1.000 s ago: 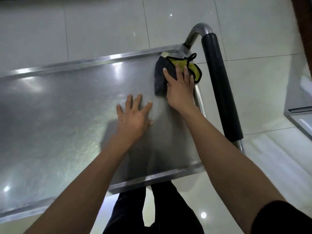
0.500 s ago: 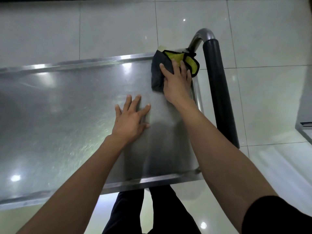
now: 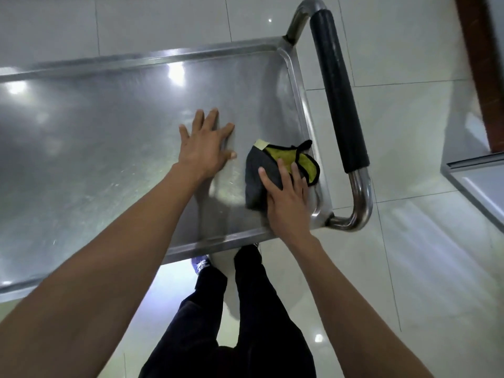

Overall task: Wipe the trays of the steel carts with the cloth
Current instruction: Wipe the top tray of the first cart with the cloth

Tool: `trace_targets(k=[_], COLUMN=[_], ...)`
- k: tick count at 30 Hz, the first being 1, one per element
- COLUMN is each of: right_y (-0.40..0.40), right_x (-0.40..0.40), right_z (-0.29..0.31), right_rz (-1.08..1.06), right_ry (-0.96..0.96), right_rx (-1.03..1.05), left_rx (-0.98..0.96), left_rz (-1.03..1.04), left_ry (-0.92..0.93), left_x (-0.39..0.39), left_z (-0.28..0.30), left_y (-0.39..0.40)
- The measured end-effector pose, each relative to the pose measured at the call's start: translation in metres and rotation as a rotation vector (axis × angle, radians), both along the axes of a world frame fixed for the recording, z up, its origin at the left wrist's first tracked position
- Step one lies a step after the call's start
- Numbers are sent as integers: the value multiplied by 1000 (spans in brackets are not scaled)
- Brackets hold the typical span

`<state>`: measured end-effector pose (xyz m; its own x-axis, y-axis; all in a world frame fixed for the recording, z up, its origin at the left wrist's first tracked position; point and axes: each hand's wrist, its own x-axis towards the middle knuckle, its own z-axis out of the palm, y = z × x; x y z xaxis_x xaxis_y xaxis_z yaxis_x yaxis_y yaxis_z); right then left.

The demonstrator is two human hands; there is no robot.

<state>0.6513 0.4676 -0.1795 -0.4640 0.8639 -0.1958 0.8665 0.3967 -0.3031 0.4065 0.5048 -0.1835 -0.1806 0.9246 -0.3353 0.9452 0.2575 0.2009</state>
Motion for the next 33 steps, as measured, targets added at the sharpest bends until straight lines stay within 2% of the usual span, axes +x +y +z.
trace_targets(k=[5, 15, 18, 21, 26, 33], right_y=[-47, -75, -65, -48, -3, 71], right_x=[9, 10, 5, -7, -30, -76], right_z=[5, 2, 0, -1, -2, -6], right_rz=[-43, -58, -56, -50, 13, 90], right_ry=[-1, -18, -11, -10, 20, 27], right_rx=[-19, 42, 52, 39, 52, 54], left_rx=[63, -29, -56, -40, 106, 19], left_rz=[-38, 45, 30, 21, 1, 56], left_ry=[-6, -13, -50, 22, 64, 110], left_x=[-1, 1, -2, -4, -27, -41], left_z=[1, 8, 10, 14, 20, 8], left_y=[-14, -20, -18, -18, -15, -18])
